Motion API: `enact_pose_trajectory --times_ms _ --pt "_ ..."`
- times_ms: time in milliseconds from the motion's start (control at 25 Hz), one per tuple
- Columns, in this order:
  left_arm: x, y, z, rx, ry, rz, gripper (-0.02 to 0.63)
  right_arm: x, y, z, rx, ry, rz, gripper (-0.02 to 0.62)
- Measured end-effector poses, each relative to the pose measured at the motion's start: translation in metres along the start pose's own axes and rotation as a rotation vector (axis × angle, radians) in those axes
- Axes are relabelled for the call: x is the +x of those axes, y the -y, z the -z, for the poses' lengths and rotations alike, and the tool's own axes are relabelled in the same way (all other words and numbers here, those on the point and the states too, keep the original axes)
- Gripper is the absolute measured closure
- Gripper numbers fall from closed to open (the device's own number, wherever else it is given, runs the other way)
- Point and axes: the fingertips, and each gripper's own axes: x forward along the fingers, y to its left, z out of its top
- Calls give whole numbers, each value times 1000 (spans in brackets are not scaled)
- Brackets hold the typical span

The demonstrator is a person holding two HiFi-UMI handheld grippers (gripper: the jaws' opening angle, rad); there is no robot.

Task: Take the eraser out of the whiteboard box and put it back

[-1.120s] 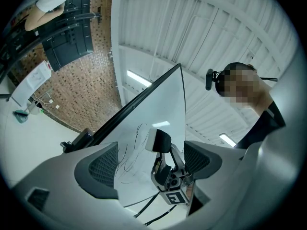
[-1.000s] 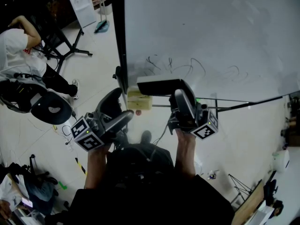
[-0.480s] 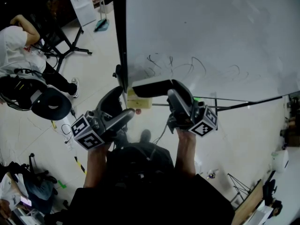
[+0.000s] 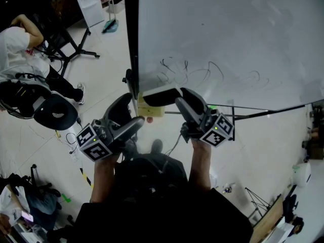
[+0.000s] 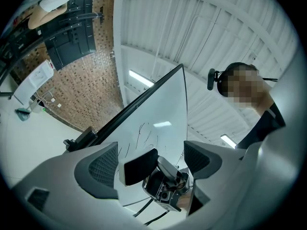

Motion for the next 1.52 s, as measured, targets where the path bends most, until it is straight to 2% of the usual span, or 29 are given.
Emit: enact_pose_trajectory --times_ms 680,1520 --pt "-4 -8 2 -24 -1 -18 179 4 17 50 -110 -226 57 433" --pt "-6 -13 5 -42 -2 -30 179 7 31 87 -207 -391 106 434"
